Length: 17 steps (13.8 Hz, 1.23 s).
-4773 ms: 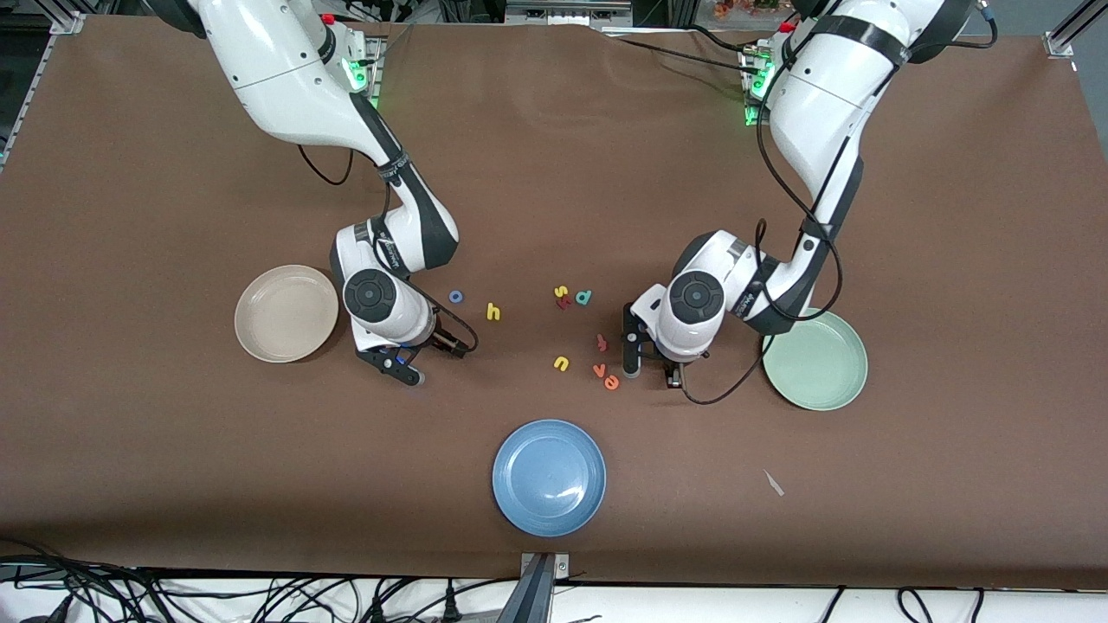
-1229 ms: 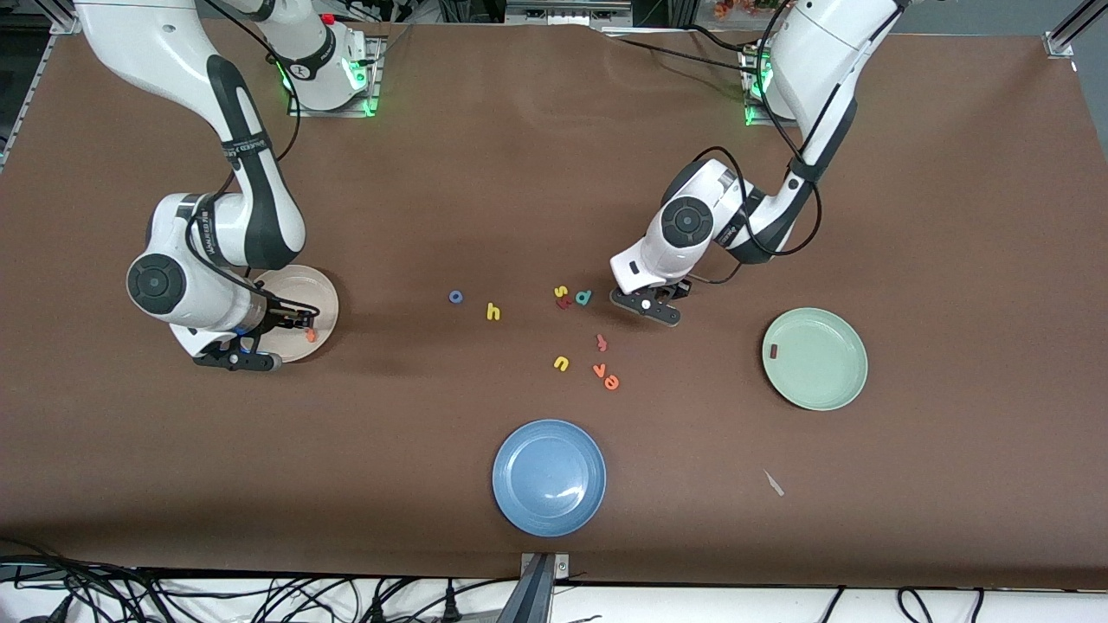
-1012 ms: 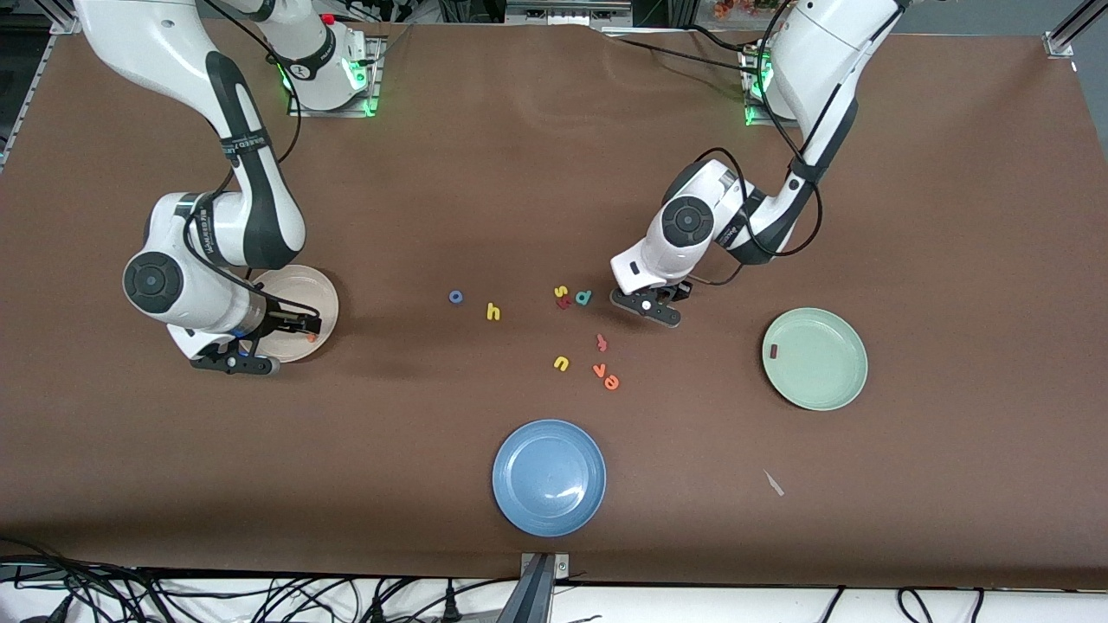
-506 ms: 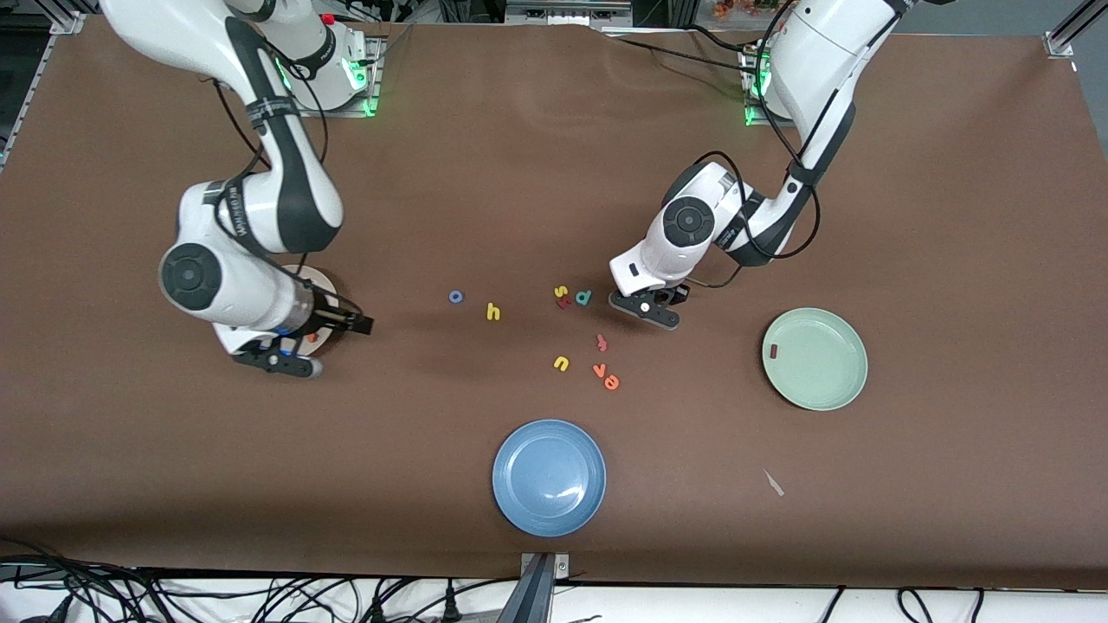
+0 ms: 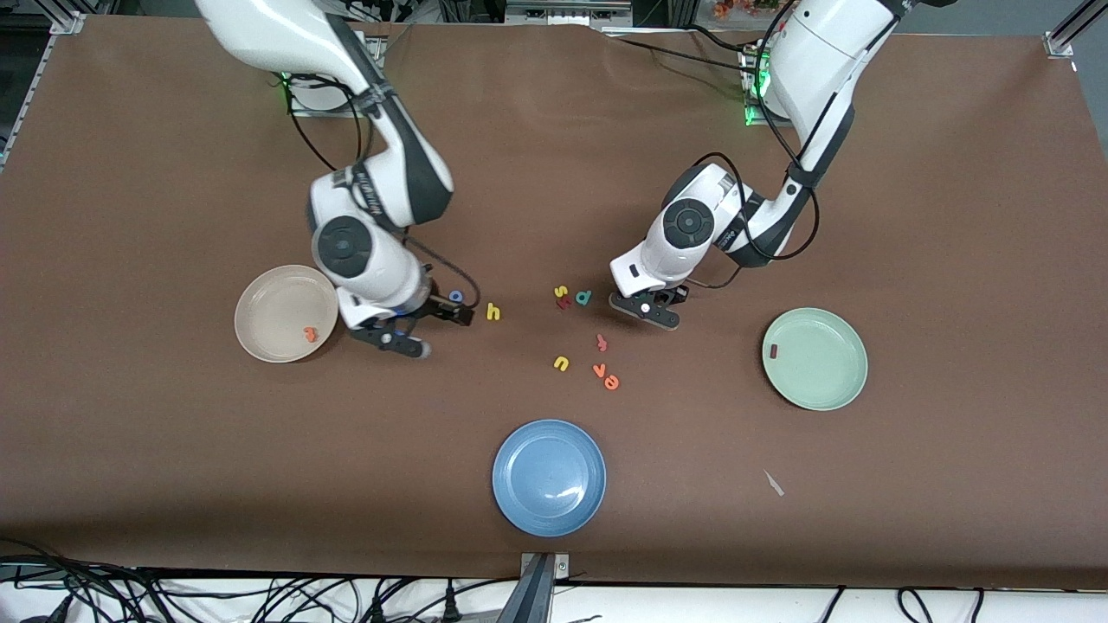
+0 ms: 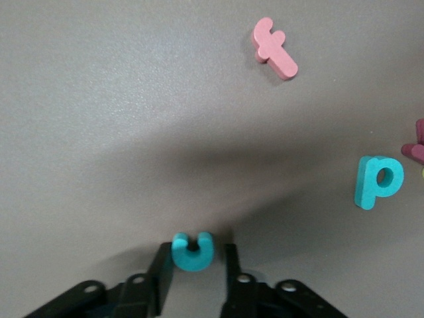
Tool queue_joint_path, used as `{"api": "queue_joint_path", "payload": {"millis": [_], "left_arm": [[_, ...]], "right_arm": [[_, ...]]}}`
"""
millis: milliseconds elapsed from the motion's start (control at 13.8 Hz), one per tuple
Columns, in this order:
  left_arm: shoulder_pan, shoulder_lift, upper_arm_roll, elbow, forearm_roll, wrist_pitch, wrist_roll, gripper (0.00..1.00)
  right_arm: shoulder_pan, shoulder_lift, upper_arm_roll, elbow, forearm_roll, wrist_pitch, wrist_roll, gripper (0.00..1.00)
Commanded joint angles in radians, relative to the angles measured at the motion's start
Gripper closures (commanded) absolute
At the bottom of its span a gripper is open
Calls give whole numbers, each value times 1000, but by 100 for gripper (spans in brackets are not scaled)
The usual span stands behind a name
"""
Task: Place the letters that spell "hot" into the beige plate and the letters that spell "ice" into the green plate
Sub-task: 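Carry the teal c to the green plate while the right gripper reaches the 4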
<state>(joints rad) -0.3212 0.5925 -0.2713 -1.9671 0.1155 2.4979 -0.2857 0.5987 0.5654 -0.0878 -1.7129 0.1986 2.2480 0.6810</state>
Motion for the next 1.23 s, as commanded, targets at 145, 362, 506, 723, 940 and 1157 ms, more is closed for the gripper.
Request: {"api": "queue_joint_path", "payload": {"millis": [145, 362, 506, 723, 940, 1157], "left_arm": [[7, -19, 9, -1, 23, -5, -12, 100], [53, -95, 9, 10, 23, -109, -1, 100], [112, -134, 9, 30, 23, -200, 96, 100], [263, -178, 6, 31, 23, -263, 339, 100], [381, -160, 7, 27, 23, -297, 598, 100], [442, -129, 7, 30, 23, -289, 683, 91]], "right_arm": [[70, 109, -9, 75, -41, 25, 11, 0], [96, 152, -9, 90, -53, 50, 12, 0], [116, 169, -10, 96, -51, 67, 18, 0], [116, 174, -10, 96, -54, 71, 19, 4], [116, 179, -10, 96, -57, 78, 17, 12], [115, 189, -10, 96, -70, 93, 12, 19]]}}
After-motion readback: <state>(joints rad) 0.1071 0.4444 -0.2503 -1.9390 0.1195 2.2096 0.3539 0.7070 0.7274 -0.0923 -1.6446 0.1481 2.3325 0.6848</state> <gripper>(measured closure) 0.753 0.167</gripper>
